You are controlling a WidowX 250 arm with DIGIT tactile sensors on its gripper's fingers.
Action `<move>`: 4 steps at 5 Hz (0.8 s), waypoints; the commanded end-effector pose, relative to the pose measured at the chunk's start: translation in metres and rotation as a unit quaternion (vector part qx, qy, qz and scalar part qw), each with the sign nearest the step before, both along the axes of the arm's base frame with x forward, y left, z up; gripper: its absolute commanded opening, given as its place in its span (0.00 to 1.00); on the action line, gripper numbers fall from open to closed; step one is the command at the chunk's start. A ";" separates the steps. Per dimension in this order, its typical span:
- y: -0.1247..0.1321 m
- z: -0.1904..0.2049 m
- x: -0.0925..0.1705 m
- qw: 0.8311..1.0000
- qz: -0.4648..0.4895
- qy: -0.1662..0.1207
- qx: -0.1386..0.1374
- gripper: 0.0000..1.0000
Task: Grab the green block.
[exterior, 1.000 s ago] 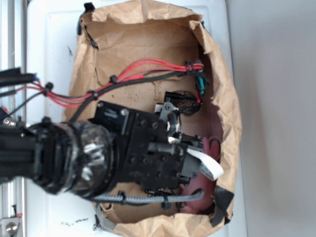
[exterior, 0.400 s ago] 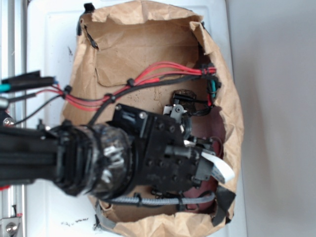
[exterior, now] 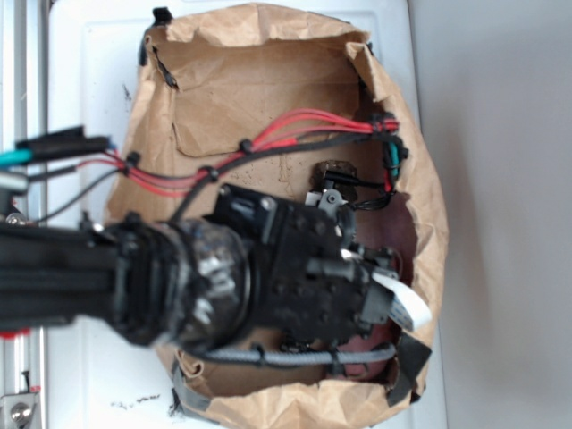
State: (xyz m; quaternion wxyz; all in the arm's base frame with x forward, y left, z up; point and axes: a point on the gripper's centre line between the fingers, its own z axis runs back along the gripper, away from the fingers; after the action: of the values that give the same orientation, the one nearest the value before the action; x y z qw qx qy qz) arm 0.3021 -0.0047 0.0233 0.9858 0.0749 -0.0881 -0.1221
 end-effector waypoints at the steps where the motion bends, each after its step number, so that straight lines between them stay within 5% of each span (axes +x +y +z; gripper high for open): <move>1: 0.012 0.019 0.006 1.000 0.008 0.008 -0.025 1.00; 4: 0.019 0.028 0.004 0.999 0.025 -0.011 -0.021 1.00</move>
State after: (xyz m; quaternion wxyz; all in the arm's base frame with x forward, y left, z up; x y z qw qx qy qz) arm 0.2976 0.0095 0.0336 0.9905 0.0523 -0.0682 -0.1076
